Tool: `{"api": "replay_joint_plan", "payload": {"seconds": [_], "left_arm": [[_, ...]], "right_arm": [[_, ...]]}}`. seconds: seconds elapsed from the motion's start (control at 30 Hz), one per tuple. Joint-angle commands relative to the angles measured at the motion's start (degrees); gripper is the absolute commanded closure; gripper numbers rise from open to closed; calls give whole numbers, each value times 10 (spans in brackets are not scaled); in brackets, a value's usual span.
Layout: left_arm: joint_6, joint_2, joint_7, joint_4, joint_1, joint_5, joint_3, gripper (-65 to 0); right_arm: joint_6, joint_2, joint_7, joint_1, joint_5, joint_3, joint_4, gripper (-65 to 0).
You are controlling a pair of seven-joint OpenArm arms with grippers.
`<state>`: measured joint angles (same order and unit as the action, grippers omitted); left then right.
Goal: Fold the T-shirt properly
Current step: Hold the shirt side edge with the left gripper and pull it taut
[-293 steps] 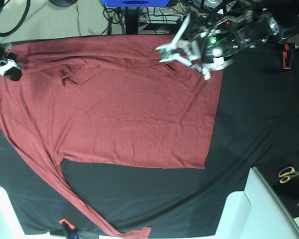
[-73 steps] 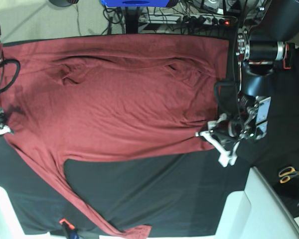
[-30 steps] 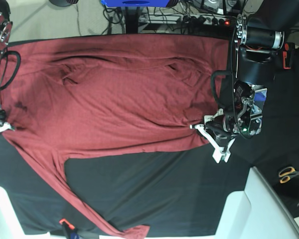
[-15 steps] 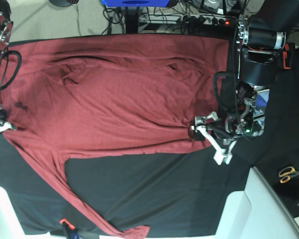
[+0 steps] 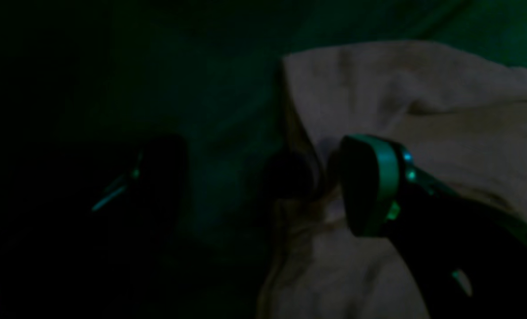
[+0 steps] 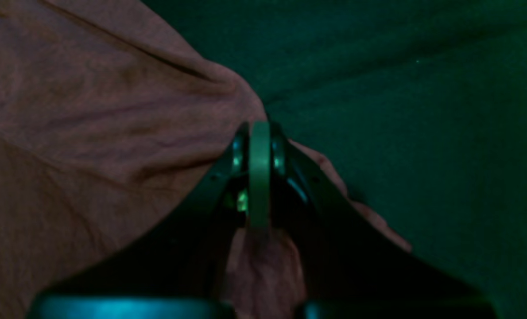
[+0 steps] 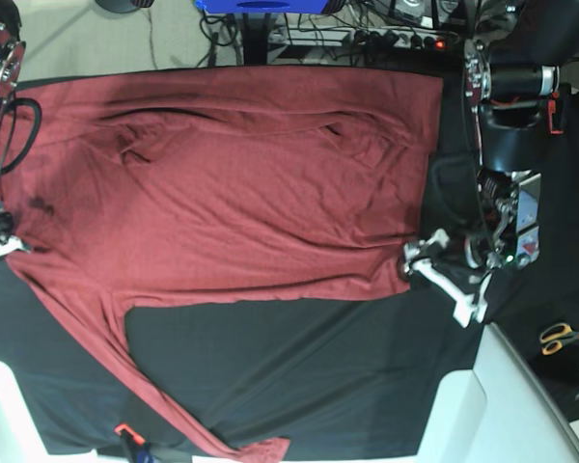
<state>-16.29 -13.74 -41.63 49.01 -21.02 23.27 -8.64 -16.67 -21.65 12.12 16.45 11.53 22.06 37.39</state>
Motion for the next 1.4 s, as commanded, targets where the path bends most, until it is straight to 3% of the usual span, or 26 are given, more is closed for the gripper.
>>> {"api": "replay_joint_plan", "payload": {"seconds": [0.0,0.4,0.93,1.07,1.1,1.17,1.37], "left_arm": [[-2,-2,22,9,-15,8,-1,-527],[-2,8,127,-130,-51,8,-1,-525],[-2,41,137,-159,-90,8,-1,-525],[-2,42,197,-223,-104,8,-1,-520],[-2,42,205,-232,-105,8,-1,-507],[-2,42,217,-237,-106,8,-1,-418],[-2,42,223,-238,-109,8,-1,-41]], "right_arm": [[0,-13,-12,13,3,1,10,-2],[0,-16,-12,13,3,1,10,-2],[0,-16,-12,13,3,1,11,-2],[0,-16,-12,13,3,1,11,-2],[0,-16,-12,13,3,1,11,-2],[0,-17,-12,13,3,1,11,-2],[0,-17,-12,13,3,1,11,-2]]}}
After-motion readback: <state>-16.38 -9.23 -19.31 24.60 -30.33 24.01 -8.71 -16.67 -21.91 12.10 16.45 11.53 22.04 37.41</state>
